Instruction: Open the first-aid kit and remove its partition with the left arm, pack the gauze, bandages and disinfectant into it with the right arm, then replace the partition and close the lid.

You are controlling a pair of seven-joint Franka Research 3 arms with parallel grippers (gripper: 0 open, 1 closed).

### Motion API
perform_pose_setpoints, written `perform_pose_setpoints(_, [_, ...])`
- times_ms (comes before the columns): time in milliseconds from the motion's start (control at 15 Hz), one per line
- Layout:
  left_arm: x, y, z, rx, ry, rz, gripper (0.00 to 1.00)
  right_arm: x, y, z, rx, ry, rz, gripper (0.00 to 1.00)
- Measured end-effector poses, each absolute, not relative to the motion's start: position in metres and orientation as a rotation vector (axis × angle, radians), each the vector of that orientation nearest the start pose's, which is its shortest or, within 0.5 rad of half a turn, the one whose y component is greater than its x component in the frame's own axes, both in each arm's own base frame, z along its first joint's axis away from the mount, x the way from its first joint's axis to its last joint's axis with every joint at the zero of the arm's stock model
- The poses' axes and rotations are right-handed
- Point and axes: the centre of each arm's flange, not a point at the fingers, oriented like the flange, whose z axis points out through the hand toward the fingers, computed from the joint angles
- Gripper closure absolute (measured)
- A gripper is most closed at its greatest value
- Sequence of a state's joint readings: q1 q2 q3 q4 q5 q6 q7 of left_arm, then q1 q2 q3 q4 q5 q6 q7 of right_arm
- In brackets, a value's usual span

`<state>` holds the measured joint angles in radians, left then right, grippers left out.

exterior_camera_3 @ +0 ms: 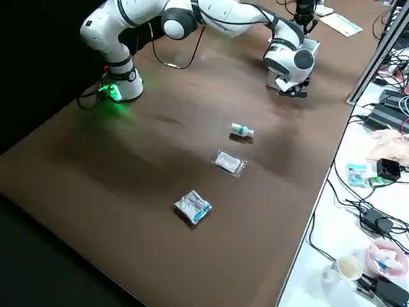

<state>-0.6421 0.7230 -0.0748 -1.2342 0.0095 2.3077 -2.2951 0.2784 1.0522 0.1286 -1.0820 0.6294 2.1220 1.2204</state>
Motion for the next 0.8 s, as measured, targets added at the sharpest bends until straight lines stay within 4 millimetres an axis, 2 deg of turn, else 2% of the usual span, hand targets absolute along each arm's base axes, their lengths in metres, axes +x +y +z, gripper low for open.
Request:
perform_pose_setpoints(467, [0.578,-0.502,0.403,2.013,2.024,-0.046,0.85,0.717,0.3,0.188,-2.151,1.513,0.65,0.1])
perform_pose_setpoints(800, [0.565,-0.506,0.412,2.063,2.037,-0.067,0.86,0.717,0.3,0.188,-2.151,1.512,0.653,0.1])
